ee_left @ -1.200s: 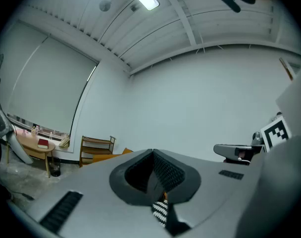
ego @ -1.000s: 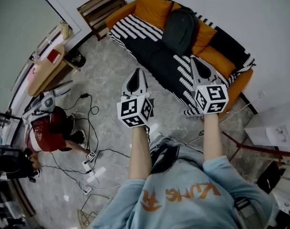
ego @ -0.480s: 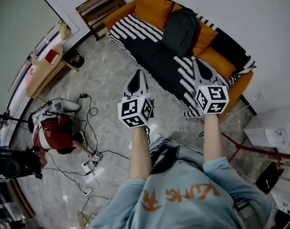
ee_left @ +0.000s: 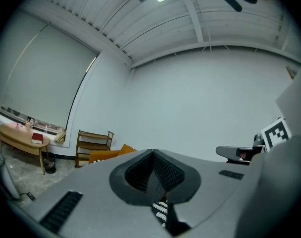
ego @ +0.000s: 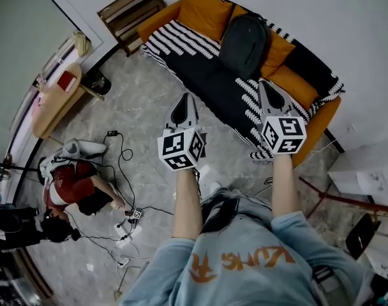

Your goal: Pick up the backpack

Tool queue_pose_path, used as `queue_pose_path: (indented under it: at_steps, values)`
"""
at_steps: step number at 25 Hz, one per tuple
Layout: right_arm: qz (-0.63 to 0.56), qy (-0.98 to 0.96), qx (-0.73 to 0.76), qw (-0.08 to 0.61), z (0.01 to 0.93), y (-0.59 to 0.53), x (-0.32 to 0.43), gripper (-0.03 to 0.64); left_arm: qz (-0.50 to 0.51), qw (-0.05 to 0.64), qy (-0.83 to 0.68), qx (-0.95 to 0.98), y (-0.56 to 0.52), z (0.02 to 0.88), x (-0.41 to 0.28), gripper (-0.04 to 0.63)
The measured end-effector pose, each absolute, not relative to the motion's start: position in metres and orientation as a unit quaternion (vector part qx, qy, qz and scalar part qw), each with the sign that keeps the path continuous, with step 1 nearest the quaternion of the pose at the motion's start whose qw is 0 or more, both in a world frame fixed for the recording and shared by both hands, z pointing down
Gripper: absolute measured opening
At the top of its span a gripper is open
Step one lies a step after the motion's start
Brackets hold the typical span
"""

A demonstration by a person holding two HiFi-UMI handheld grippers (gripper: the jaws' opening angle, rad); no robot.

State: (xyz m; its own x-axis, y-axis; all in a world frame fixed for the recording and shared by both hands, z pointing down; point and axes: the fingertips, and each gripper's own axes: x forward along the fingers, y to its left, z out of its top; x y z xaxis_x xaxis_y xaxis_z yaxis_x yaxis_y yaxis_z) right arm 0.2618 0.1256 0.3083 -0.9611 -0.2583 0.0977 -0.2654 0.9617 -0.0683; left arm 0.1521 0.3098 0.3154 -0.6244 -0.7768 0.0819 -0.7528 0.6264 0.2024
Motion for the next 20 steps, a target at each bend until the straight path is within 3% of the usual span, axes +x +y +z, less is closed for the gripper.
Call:
queue_pose_path:
  at_steps: [20]
  values:
    - [0.04,-0.99,0.133,0.006,0.284,0.16,0.191,-0.003,-0.107,0.053,-0.89,0.44,0.355,0.297,0.07,0.02]
